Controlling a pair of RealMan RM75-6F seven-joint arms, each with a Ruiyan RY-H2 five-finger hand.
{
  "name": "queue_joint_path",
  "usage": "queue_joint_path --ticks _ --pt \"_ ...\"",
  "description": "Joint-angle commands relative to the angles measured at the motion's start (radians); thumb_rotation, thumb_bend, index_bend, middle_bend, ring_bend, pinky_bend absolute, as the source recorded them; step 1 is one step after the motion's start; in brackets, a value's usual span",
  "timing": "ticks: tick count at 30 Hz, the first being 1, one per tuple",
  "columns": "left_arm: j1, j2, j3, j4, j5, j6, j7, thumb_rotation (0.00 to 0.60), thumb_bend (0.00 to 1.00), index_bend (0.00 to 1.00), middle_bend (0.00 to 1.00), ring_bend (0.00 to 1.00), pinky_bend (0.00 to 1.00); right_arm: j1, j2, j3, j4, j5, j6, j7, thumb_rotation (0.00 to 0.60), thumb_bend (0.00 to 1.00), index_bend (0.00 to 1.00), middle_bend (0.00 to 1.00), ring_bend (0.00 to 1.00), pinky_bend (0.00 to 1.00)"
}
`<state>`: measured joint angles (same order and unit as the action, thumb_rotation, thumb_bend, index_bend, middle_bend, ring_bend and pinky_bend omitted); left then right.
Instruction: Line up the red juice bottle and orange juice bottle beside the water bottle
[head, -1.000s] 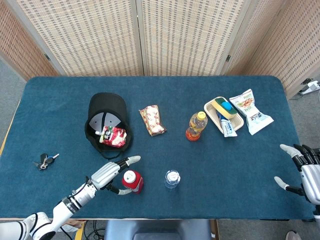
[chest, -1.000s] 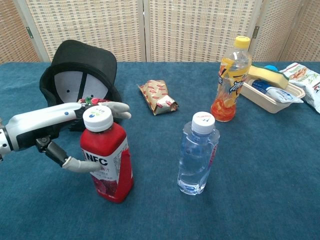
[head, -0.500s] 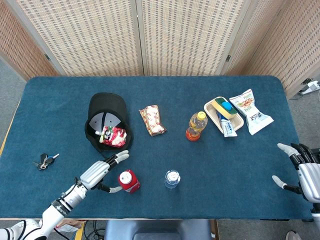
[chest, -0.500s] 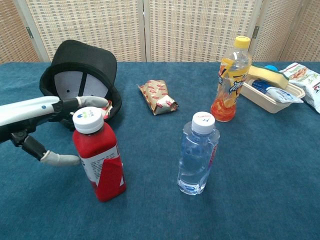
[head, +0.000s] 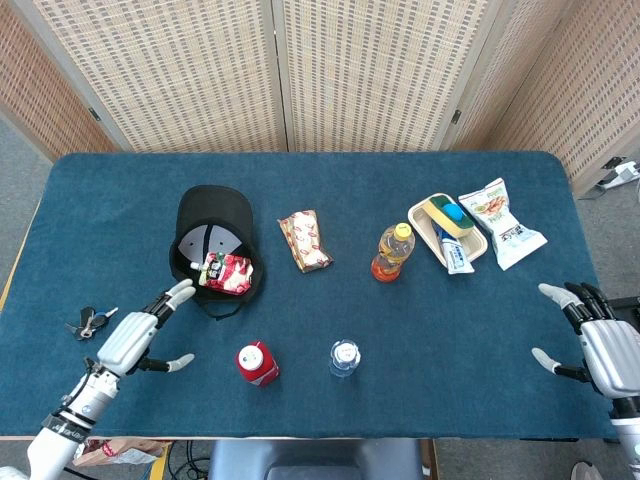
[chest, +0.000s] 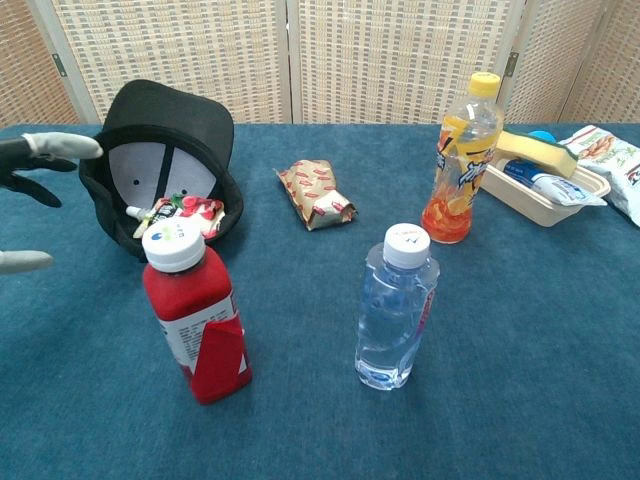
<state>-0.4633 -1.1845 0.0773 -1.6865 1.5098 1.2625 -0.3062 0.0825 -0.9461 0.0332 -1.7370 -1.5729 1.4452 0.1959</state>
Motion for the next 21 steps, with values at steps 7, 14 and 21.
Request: queue_joint_path --ticks 7,14,21 --pt "0.108 0.047 -0.029 0.005 -0.06 0.119 0.174 0.6 0.19 0.0 0.0 0.03 0.15 0.025 0.007 -0.014 -0.045 -0.01 -0.048 0.071 0.6 0.14 0.14 0.2 0.08 0.08" --pt "0.141 0.063 -0.043 0.027 -0.071 0.135 0.218 0.6 0.19 0.0 0.0 0.03 0.14 0.03 -0.017 -0.019 -0.053 -0.007 -0.057 0.149 0.6 0.11 0.09 0.13 0.04 0.08" --pt "0.158 0.069 -0.054 0.026 -0.065 0.127 0.222 0.6 0.19 0.0 0.0 0.03 0.14 0.054 -0.069 0.01 -0.035 0.059 -0.092 0.239 0.6 0.09 0.0 0.06 0.0 0.08"
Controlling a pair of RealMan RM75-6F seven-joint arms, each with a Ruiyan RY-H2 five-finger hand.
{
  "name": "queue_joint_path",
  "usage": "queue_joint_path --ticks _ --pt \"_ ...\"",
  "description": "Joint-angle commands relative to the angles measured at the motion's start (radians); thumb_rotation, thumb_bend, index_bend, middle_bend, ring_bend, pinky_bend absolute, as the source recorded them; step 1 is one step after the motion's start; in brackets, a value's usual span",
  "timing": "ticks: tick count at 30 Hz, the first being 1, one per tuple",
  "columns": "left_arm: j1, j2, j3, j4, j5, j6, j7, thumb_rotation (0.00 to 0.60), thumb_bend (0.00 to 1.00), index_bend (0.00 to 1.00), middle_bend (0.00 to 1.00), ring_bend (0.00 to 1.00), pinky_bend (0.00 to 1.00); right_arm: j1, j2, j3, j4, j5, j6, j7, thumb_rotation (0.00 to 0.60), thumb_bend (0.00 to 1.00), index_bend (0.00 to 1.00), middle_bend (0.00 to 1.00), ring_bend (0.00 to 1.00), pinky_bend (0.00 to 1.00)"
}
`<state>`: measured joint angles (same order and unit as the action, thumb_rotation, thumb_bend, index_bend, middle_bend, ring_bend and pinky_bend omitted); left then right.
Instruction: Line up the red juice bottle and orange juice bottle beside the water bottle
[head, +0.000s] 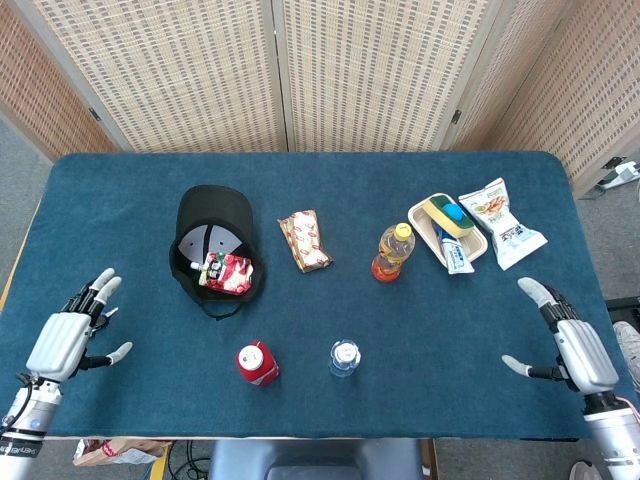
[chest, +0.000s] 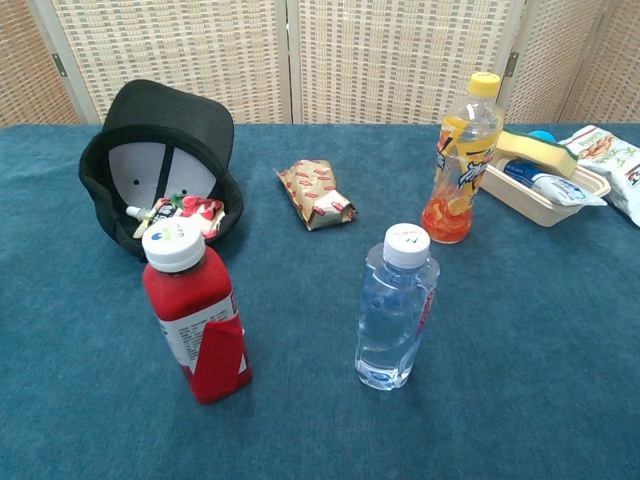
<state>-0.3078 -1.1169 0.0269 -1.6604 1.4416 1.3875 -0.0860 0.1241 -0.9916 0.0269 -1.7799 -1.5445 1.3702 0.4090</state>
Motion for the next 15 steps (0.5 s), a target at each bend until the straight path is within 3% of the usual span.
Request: queue_joint_path --ticks 1,15 --pt "0.005 0.002 -0.006 0.0 0.005 0.003 0.002 0.6 0.19 0.0 0.0 0.03 0.14 0.019 -0.03 0.022 0.009 0.04 -0.026 0.032 0.6 0.09 0.0 0.06 0.0 0.08" --pt "0.021 0.016 -0.021 -0.017 0.041 -0.004 0.007 0.6 0.19 0.0 0.0 0.03 0.14 0.199 -0.156 0.137 0.082 0.195 -0.277 0.158 0.6 0.1 0.0 0.05 0.0 0.05"
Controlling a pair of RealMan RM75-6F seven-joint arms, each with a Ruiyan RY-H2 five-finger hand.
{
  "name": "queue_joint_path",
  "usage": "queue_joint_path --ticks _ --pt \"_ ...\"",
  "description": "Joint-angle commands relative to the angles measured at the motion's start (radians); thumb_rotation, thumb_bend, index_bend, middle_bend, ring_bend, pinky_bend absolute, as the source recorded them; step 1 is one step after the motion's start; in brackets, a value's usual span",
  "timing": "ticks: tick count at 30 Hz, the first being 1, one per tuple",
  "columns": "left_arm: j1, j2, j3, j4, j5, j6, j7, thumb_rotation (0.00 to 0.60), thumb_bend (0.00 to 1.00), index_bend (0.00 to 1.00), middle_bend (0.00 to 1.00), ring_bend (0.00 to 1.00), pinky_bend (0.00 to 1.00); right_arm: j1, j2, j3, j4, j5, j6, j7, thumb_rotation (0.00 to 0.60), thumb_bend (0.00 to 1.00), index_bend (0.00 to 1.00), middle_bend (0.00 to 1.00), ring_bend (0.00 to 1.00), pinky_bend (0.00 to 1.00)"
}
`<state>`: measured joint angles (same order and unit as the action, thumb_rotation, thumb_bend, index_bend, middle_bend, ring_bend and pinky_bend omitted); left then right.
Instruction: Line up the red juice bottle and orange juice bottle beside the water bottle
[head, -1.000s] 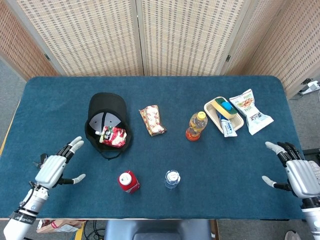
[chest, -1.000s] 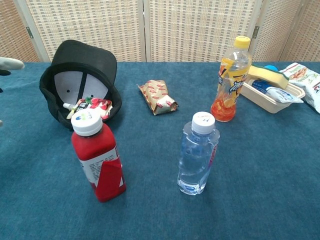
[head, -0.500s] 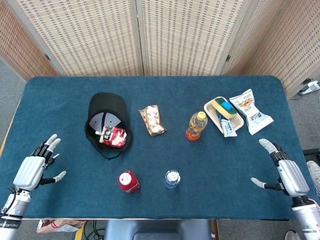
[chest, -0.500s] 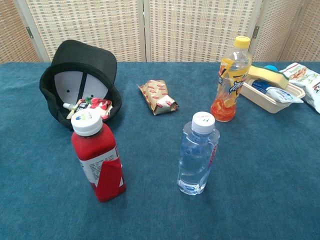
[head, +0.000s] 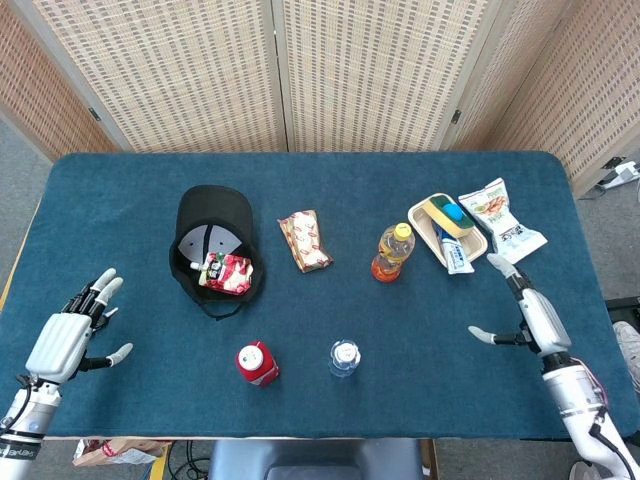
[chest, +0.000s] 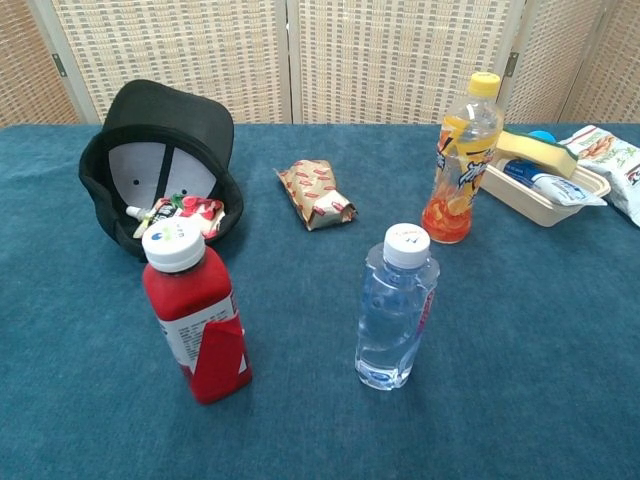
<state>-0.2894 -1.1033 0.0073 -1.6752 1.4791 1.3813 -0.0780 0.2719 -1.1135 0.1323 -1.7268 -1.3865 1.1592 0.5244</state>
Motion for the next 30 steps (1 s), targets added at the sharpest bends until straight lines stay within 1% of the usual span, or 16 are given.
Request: queue_joint_path --ticks 1,11,16,23,27,30 --pt "0.005 0.003 -0.002 -0.003 0.006 0.004 -0.001 0.6 0.19 0.0 0.0 0.03 0.14 0.064 -0.045 0.038 0.039 0.043 -0.081 0.049 0.6 0.1 0.0 0.05 0.0 0.05" --pt "0.017 0.021 -0.016 -0.013 -0.004 -0.01 -0.01 0.6 0.19 0.0 0.0 0.03 0.14 0.202 -0.213 0.129 0.192 0.137 -0.212 0.112 0.6 0.1 0.0 0.08 0.0 0.05" --pt "0.025 0.029 -0.025 -0.019 -0.01 -0.004 -0.006 0.6 0.19 0.0 0.0 0.03 0.14 0.261 -0.283 0.15 0.272 0.161 -0.262 0.098 0.6 0.1 0.0 0.09 0.0 0.05" --pt "0.038 0.041 -0.03 -0.028 -0.013 0.0 -0.003 0.6 0.19 0.0 0.0 0.03 0.14 0.326 -0.359 0.17 0.365 0.185 -0.335 0.119 0.6 0.1 0.0 0.1 0.0 0.05" --pt "0.045 0.045 -0.032 -0.03 -0.016 0.0 -0.006 0.6 0.19 0.0 0.0 0.03 0.14 0.35 -0.397 0.176 0.421 0.172 -0.356 0.159 0.6 0.18 0.04 0.12 0.0 0.05" --pt "0.046 0.048 -0.034 -0.029 -0.016 -0.006 -0.009 0.6 0.19 0.0 0.0 0.03 0.14 0.364 -0.422 0.182 0.468 0.153 -0.363 0.209 0.6 0.21 0.08 0.15 0.01 0.05"
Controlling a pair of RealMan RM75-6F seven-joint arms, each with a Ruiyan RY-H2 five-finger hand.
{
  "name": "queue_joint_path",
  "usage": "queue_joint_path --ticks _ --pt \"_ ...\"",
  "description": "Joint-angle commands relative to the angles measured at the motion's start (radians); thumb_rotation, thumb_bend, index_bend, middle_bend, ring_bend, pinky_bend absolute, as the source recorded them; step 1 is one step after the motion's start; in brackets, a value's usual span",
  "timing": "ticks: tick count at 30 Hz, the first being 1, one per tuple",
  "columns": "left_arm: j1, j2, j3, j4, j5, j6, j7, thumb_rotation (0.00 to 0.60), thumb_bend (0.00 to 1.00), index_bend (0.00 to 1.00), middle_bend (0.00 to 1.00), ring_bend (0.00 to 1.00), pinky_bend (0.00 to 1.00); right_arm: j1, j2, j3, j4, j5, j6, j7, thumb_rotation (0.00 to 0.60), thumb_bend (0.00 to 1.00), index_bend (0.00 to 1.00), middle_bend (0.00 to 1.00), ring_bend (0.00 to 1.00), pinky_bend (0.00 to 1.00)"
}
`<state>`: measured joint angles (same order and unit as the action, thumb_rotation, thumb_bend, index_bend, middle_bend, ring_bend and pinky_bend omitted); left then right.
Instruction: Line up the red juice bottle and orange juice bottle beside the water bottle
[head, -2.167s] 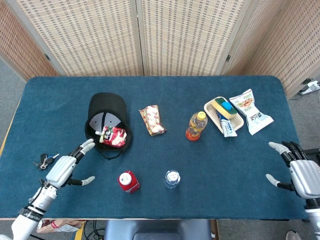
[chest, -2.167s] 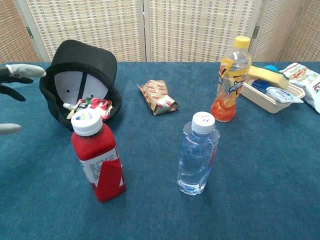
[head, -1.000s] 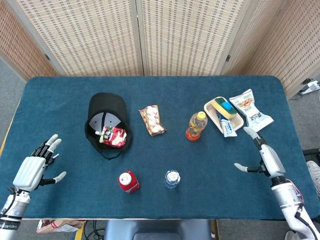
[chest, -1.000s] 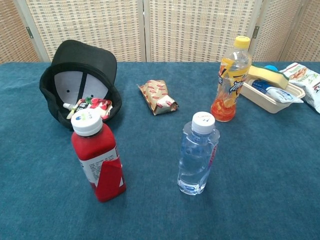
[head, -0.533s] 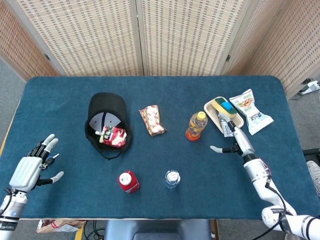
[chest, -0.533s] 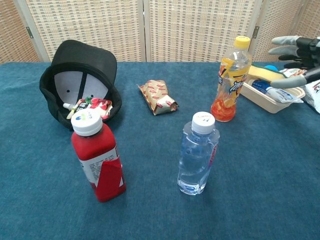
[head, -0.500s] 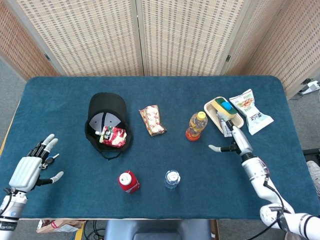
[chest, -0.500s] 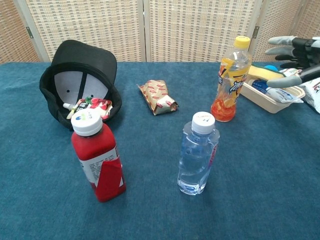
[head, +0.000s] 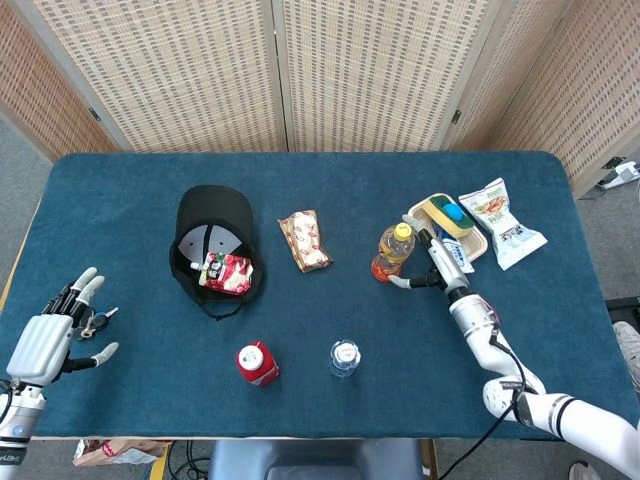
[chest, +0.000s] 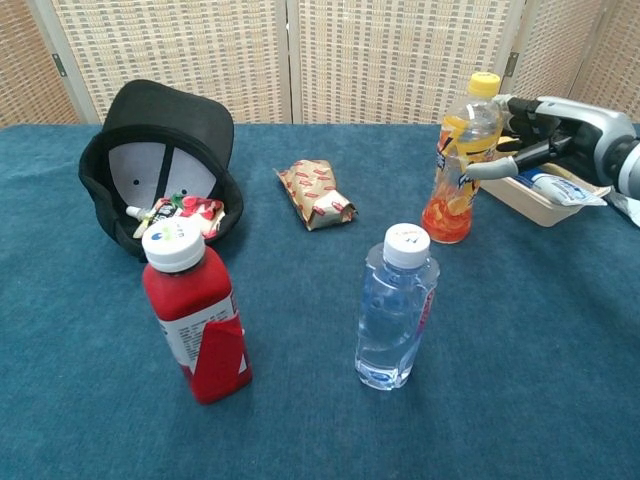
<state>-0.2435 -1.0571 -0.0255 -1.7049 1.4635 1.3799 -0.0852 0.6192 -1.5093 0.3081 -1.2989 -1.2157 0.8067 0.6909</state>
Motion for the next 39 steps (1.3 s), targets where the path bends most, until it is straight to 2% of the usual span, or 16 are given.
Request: queue_joint_path --ticks 1,4,6,12,17,20,25,30,34,39 --pt "0.001 0.002 -0.002 0.0 -0.001 -0.005 -0.003 0.6 0.19 0.0 0.0 0.03 0.14 0.021 -0.033 0.007 0.053 -0.024 -0.015 0.057 0.6 0.22 0.1 0.16 0.02 0.05" --pt "0.002 0.006 -0.004 -0.001 0.002 -0.007 -0.003 0.6 0.19 0.0 0.0 0.03 0.14 0.037 -0.046 0.003 0.09 -0.048 -0.038 0.109 0.6 0.23 0.15 0.2 0.06 0.08" --pt "0.003 0.007 -0.007 0.0 0.004 -0.005 -0.006 0.6 0.19 0.0 0.0 0.03 0.14 0.048 -0.052 -0.004 0.115 -0.068 -0.055 0.145 0.6 0.25 0.22 0.23 0.09 0.13" --pt "0.004 0.004 -0.01 0.002 0.003 -0.012 -0.007 0.6 0.19 0.0 0.0 0.03 0.14 0.063 -0.095 -0.008 0.187 -0.086 -0.053 0.204 0.6 0.41 0.44 0.38 0.24 0.24" --pt "0.004 0.007 -0.012 -0.001 0.002 -0.018 -0.002 0.6 0.19 0.0 0.0 0.03 0.14 0.065 -0.098 -0.019 0.201 -0.119 -0.032 0.251 0.6 0.49 0.53 0.45 0.32 0.31" --pt "0.006 0.008 -0.015 -0.004 0.0 -0.019 -0.001 0.6 0.19 0.0 0.0 0.03 0.14 0.056 -0.049 -0.034 0.141 -0.152 -0.028 0.299 0.6 0.5 0.54 0.45 0.32 0.32" --pt "0.009 0.013 -0.019 -0.007 -0.001 -0.017 0.002 0.6 0.19 0.0 0.0 0.03 0.14 0.037 0.103 -0.082 -0.027 -0.243 -0.016 0.362 0.6 0.5 0.54 0.45 0.32 0.32" --pt "0.01 0.008 -0.021 -0.011 0.008 -0.013 -0.001 0.6 0.19 0.0 0.0 0.03 0.14 0.013 0.229 -0.151 -0.169 -0.332 0.013 0.401 0.6 0.5 0.54 0.45 0.32 0.32" --pt "0.011 0.0 -0.022 -0.008 0.01 -0.012 0.003 0.6 0.19 0.0 0.0 0.03 0.14 -0.004 0.294 -0.216 -0.234 -0.408 0.052 0.413 0.6 0.5 0.54 0.45 0.32 0.32" --pt "0.017 -0.002 -0.025 -0.013 0.01 -0.002 0.004 0.6 0.19 0.0 0.0 0.03 0.14 -0.026 0.311 -0.286 -0.245 -0.475 0.117 0.393 0.6 0.5 0.54 0.45 0.32 0.32"
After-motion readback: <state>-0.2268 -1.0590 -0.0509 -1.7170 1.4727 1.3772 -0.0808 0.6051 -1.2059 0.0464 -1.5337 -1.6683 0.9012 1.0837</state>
